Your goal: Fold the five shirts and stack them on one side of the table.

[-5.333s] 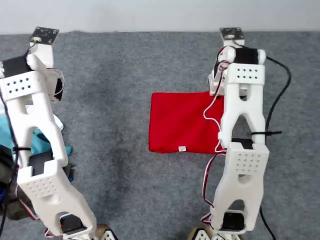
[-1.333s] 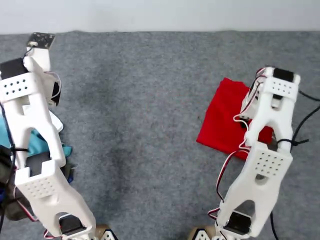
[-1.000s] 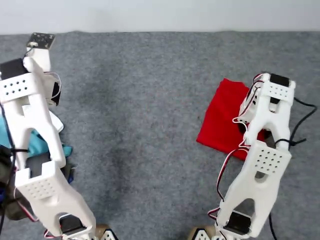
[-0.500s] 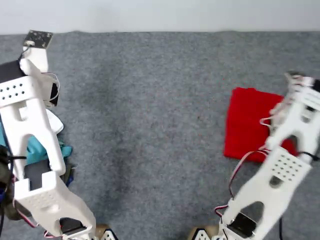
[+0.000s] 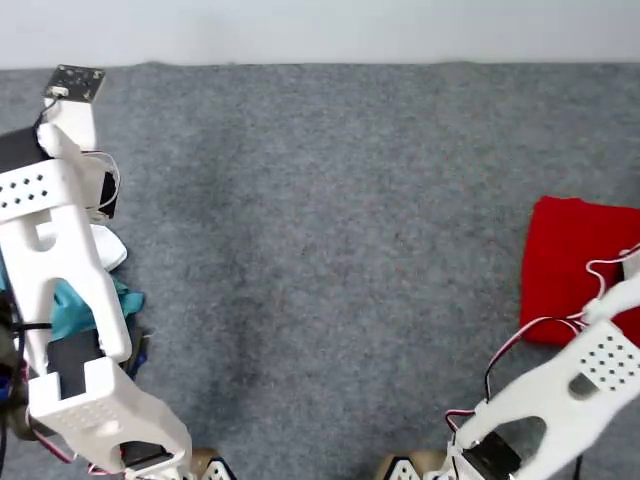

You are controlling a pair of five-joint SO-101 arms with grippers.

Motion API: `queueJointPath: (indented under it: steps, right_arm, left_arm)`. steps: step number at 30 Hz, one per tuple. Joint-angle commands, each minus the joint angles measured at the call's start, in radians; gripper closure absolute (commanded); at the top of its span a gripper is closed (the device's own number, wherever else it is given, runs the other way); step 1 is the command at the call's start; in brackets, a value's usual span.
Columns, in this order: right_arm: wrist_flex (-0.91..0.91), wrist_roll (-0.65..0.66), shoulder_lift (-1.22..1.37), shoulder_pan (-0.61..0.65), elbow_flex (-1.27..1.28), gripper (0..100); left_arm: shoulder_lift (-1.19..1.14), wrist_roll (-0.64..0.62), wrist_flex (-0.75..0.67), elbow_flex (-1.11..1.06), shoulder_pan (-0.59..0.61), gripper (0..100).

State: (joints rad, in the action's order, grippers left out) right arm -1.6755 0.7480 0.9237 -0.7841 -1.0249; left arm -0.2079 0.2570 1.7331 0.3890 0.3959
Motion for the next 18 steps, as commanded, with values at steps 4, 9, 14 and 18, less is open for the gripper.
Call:
queueJointPath:
  steps: [4, 9, 14, 18]
  right_arm:
    - [-0.081, -0.021, -0.045, -0.018, -0.094, 69.9]
    - [-0.12, -0.063, -0.091, -0.008, -0.149, 73.8]
    - [-0.122, -0.064, -0.196, 0.024, -0.057, 90.8]
    - [-0.122, -0.064, -0.311, 0.079, 0.109, 97.4]
  left_arm:
    - [0.063, 0.008, 0.025, -0.002, 0.005, 99]
    - [0.063, 0.008, 0.025, -0.002, 0.005, 99]
    - [0.063, 0.006, 0.025, -0.002, 0.005, 99]
    - [0.064, 0.006, 0.025, -0.002, 0.006, 99]
